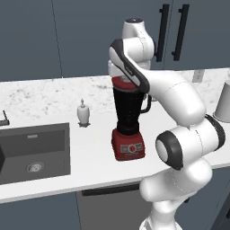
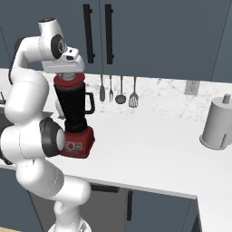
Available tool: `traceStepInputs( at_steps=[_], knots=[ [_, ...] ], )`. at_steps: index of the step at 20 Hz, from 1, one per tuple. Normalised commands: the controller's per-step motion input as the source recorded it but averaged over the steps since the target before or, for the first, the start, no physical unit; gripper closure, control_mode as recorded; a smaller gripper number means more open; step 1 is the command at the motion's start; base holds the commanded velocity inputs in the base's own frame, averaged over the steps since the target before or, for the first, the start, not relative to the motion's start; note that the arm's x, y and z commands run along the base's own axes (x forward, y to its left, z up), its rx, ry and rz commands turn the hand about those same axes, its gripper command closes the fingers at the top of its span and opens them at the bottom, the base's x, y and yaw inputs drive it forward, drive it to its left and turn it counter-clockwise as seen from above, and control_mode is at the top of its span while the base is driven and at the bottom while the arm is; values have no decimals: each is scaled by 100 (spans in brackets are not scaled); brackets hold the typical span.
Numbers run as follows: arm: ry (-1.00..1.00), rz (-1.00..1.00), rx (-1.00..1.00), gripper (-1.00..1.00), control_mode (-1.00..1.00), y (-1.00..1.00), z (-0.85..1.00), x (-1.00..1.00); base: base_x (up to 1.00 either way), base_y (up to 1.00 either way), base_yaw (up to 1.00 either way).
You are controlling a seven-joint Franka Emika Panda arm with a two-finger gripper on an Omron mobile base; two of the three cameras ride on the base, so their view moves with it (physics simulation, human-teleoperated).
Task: Close the lid blender by securely placing the lid on top.
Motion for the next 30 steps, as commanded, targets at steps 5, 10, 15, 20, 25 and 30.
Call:
traceStepInputs(
  at_steps=[5, 10, 15, 20, 25, 30],
  knots=[
    [0, 5, 0, 100, -100, -12, -7, -30, 0, 0, 0],
    [0, 1, 0, 100, -100, -2, 6, -17, 0, 0, 0],
    [2, 0, 0, 100, -100, 0, 12, 0, 0, 0, 0],
    [18, 1, 0, 100, -100, 0, -18, 0, 0, 0, 0],
    [12, 3, 0, 100, -100, 0, -36, 0, 0, 0, 0],
    [0, 5, 1, -100, -100, 0, -44, -15, 0, 0, 0]
  ],
)
